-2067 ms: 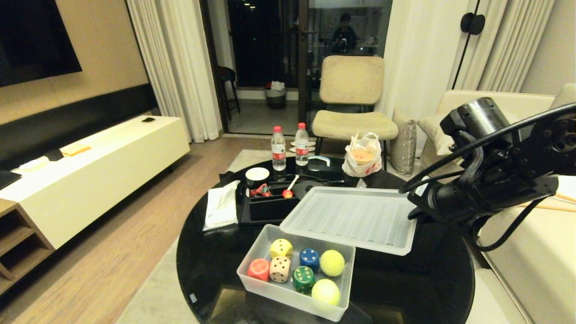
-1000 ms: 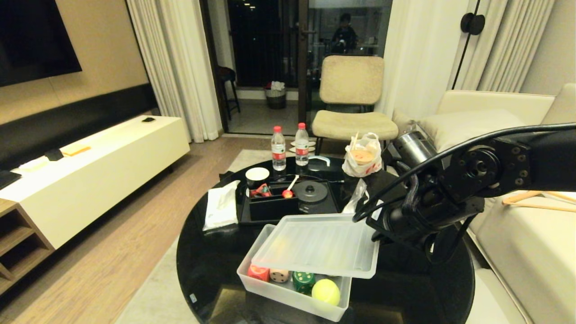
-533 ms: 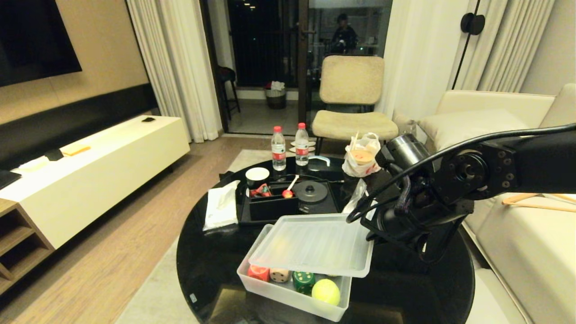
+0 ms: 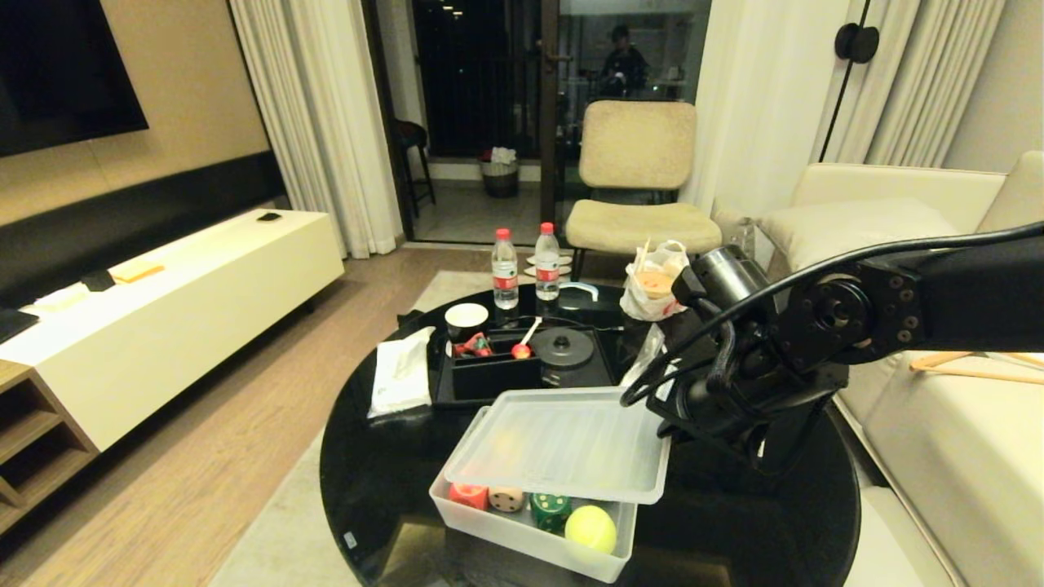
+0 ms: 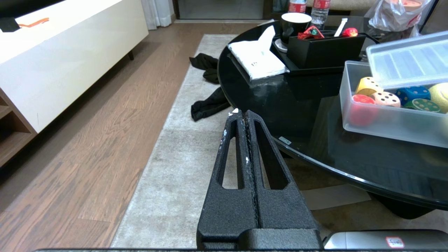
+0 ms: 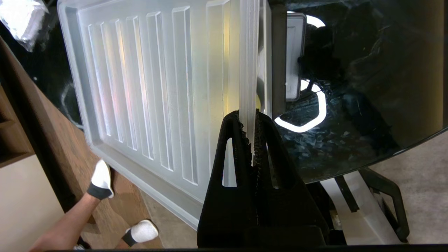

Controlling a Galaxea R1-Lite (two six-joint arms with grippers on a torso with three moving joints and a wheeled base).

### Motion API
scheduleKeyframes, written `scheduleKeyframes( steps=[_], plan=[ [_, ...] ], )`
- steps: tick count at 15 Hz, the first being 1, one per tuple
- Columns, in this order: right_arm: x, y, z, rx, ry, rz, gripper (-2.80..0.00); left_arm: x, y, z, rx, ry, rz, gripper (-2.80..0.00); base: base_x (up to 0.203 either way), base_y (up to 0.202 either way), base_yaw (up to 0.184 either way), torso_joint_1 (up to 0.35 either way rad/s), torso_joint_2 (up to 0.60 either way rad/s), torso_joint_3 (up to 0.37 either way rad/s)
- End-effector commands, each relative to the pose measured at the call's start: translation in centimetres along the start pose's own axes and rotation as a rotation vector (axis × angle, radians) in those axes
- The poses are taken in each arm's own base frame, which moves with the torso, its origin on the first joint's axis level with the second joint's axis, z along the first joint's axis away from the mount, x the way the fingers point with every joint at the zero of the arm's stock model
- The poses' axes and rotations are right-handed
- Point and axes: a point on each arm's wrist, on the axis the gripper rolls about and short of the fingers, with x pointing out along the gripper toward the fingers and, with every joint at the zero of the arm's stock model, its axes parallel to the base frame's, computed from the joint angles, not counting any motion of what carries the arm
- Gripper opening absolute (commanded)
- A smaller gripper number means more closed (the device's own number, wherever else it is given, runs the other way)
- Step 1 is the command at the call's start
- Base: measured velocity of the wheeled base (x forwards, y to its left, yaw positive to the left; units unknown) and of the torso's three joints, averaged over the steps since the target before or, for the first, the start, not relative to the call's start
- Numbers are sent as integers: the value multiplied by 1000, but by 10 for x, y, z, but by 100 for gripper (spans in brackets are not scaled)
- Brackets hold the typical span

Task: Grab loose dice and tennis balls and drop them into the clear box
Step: Close the lid

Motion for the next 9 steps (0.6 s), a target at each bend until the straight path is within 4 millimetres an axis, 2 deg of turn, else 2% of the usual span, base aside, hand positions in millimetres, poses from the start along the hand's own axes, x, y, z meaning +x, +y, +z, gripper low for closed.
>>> scheduleKeyframes(
  steps=[1, 6, 9],
  plan=[
    [10, 4, -3, -1, 11, -4, -280, 0, 0, 0, 0, 3, 0, -280, 0, 0, 0, 0, 0, 0],
    [26, 10, -4, -2, 20, -6, -280, 0, 0, 0, 0, 3, 0, -280, 0, 0, 0, 0, 0, 0],
    [30, 12, -8, -12, 32, -7, -280, 0, 0, 0, 0, 3, 0, -280, 0, 0, 0, 0, 0, 0]
  ],
)
